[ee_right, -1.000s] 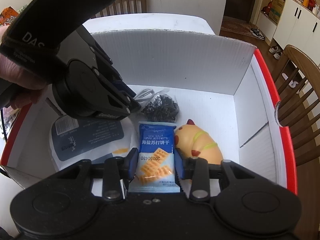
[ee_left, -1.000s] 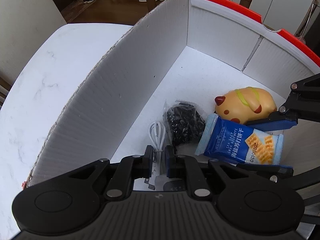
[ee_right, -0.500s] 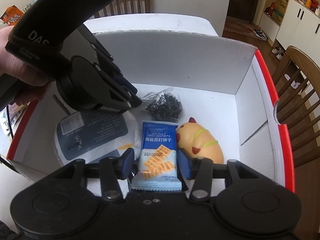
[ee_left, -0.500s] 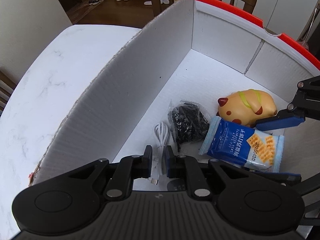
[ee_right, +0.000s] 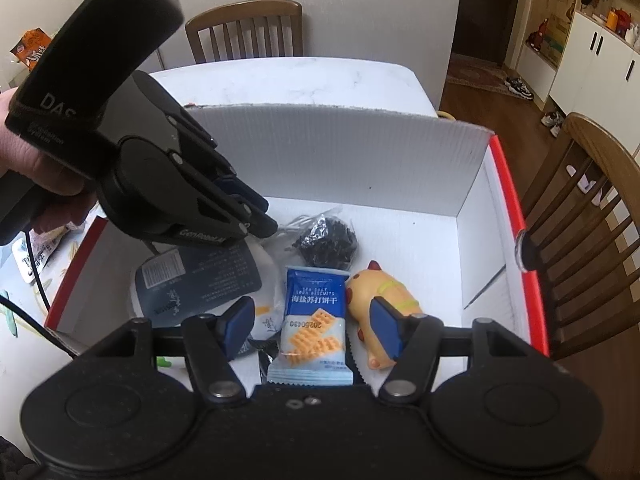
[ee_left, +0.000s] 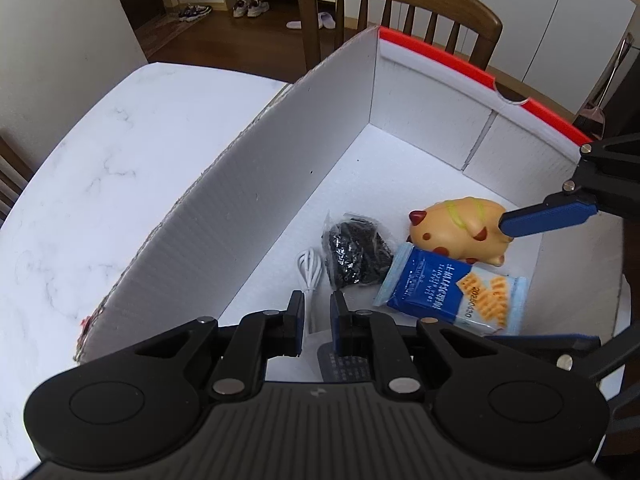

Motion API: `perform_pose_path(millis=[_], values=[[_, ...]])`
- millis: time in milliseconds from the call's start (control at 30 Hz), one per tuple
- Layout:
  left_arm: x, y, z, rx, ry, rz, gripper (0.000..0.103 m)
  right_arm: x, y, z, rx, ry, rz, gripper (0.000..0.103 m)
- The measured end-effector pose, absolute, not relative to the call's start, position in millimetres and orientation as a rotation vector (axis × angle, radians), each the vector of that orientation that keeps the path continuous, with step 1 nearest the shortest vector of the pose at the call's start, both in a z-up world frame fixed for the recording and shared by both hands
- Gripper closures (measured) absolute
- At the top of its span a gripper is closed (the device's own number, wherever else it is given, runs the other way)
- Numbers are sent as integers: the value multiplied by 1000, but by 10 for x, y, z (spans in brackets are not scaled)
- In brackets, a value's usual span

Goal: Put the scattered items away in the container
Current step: 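Open both tools to drop the cable and biscuit packet into the box, then withdraw both tools from the box toward the pink bag and foil packet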

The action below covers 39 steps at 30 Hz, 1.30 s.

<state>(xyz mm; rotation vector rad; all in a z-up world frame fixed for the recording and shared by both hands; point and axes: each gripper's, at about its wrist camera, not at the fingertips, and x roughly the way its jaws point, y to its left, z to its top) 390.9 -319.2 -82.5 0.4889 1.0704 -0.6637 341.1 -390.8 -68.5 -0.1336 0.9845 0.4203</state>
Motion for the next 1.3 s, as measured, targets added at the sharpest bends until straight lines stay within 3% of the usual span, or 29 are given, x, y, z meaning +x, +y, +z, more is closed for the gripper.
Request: perform_pose_path(millis=[400,500,567,600,733,867,1000,1100,1300], values=[[3755,-3103,-669,446,1040,-689,88,3336,-4013,-544,-119,938,433,37],[3717,-3083,-634,430,1027,-694,72,3308,-4026,-508,-118,927,436,36],[3688,-3061,-596,418,1019,-698,40,3287,-4027,-481,-121,923,437,36],[3670,-3051,-578,415,1012,-699,36,3278,-4029,-469,-122,919,438,36],[3607,-3001,-511,388,999,-710,33,3229,-4029,-423,-124,902,439,32],[3525,-2953,-447,378,977,-716,16,3164,-4031,-366,-123,883,445,29],[3442,-2892,-393,356,962,-731,13,3098,-4035,-318,-121,868,442,27],[3368,-2832,-345,329,952,-743,0,3045,-4039,-287,-115,860,439,26],[3192,-2701,-223,298,907,-750,0,2941,-4022,-214,-105,843,431,26]])
